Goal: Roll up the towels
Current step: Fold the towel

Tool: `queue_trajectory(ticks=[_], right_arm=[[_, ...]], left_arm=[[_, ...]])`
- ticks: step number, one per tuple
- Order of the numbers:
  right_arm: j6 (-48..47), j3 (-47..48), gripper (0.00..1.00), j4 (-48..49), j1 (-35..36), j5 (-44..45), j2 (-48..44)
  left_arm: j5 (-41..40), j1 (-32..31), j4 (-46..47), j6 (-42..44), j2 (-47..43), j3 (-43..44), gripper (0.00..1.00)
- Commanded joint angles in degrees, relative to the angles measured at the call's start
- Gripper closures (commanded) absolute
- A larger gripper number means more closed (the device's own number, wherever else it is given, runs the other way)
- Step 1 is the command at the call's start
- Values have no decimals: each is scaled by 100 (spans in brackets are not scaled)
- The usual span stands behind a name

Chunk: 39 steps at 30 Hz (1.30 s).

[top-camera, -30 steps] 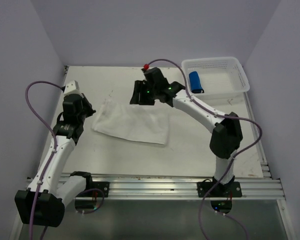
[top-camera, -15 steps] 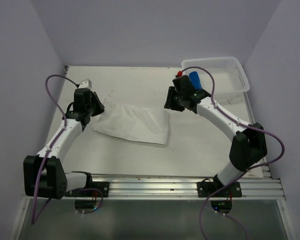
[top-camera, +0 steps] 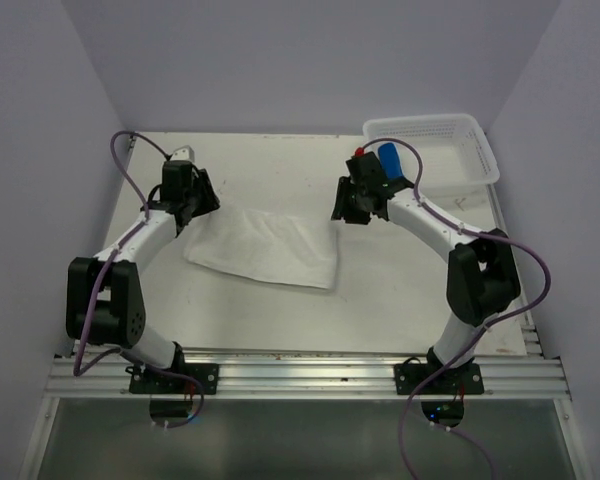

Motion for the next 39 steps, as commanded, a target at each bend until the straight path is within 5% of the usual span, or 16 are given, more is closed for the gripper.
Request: queue_trajectory(ticks=[1,5,14,39], right_arm=[[-209,258,55,185,-96,-58,67],[-358,258,55,150,-167,13,172],[-236,258,55,290,-193,-119,506],[-121,521,50,704,-114,-681,1271]], left_arm=[[123,-21,297,104,369,368,48],[123,-57,412,86,616,526,52],[-798,-66,-142,122,1178,877,100],[-1292,-65,-116,-72,1697,1053,100]])
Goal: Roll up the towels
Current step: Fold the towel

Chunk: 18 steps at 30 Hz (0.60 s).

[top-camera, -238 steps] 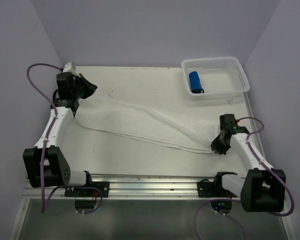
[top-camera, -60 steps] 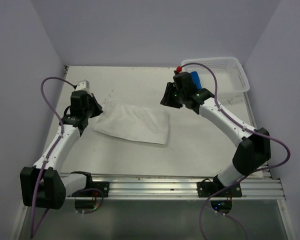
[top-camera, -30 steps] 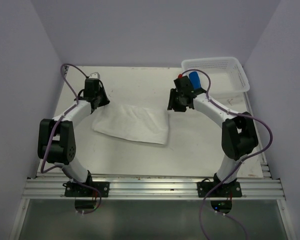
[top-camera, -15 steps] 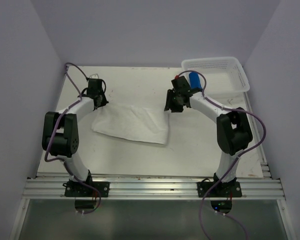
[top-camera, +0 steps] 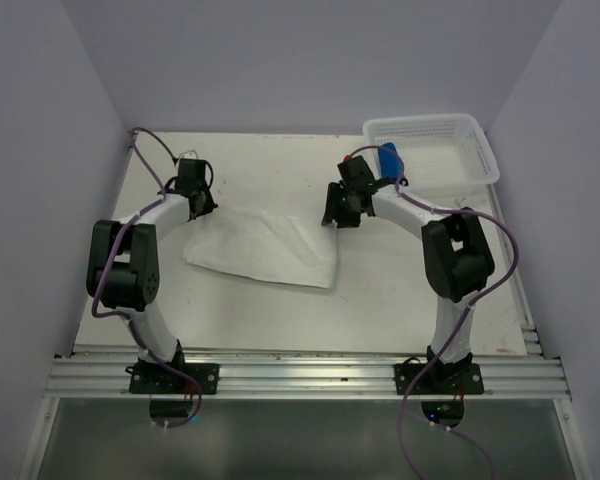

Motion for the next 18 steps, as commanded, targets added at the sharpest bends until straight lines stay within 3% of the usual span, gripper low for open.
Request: queue_trajectory(ticks=[1,5,8,12,18], right_arm=[[43,220,50,234,24,-115,137],[-19,281,59,190,24,-89,330],[-45,247,79,85,24,77,348],[-133,185,94,-100,-3,402,243],[-168,-69,97,-215,-134,860,181]], left_arm=[[-252,-17,116,-8,86,207,100],[-278,-17,107,-17,148,278,100],[-339,-17,46,0,218,339,100],[-497,-17,-42,44,245,410,100],[-832,79,-165,124,359,401,100]])
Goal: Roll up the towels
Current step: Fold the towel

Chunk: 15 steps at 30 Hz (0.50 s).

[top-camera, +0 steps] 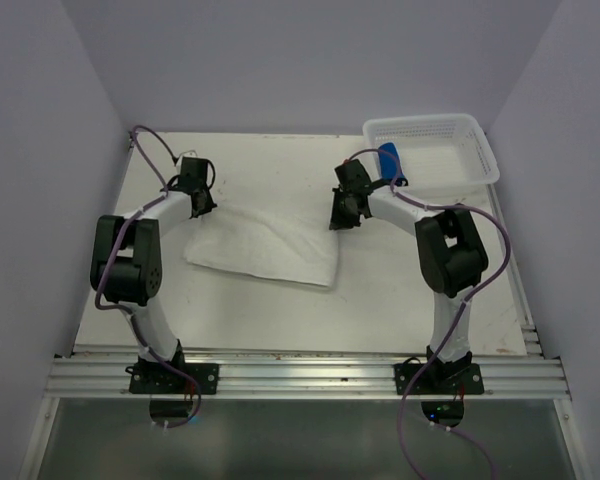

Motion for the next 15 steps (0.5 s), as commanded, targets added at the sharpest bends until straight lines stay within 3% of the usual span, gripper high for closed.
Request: queue_trajectory(ticks=[1,10,13,15], right_arm=[[-131,-186,97,-191,-161,567,-177],[-105,-388,94,108,-240,322,-98],[-210,-415,88,293,-240,146,-422],[-280,-179,76,162,-240,-73,-555]], left_arm=[[-456,116,-47,106,130,198,100],[-491,161,6,124,332,215,100],[-351,161,-21,124,218,242,100],[-210,161,84,132,-28,198,100]])
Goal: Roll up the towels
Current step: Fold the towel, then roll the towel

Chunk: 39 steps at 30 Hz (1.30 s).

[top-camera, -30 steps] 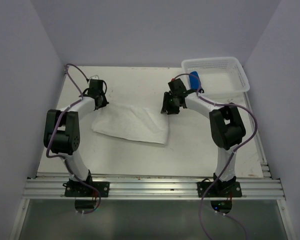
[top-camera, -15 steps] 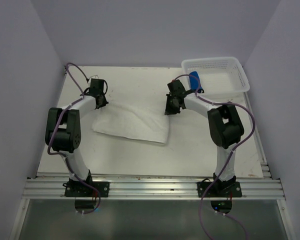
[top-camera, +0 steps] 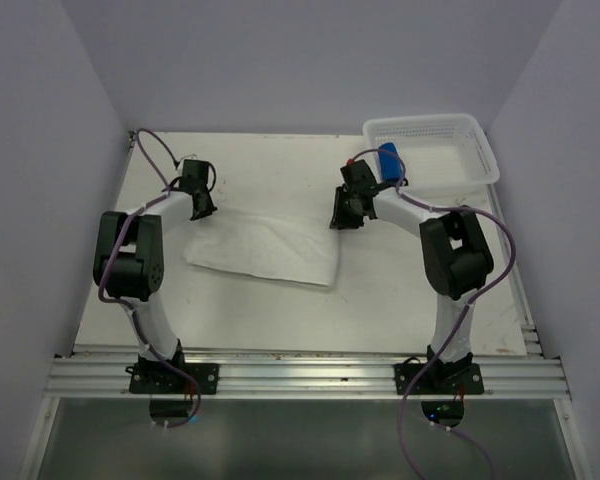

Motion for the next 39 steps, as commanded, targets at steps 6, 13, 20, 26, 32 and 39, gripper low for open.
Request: queue_trajectory(ticks=[6,13,20,26,32,39], right_arm=[[-294,502,51,-463,-150,-407,-1005],[-154,2,44,-709,-142,-398,-1788],[-4,-1070,38,-604,173,-398,-2351],[487,-1800,35,-113,780,-336,-2316],[884,-2108,35,143,886,-249,-1930],[1156,-2284,36,344,931,24,-1605]], left_arm=[[288,121,208,124,-925,173,50],[245,130,-310,132,-1461,454,38],[754,121,-320,185,-2243,253,35],[1132,121,-363,386,-2709,16,33],[930,95,-5,660,-3411,-572,29],[711,-239,181,792,-3589,-872,26]])
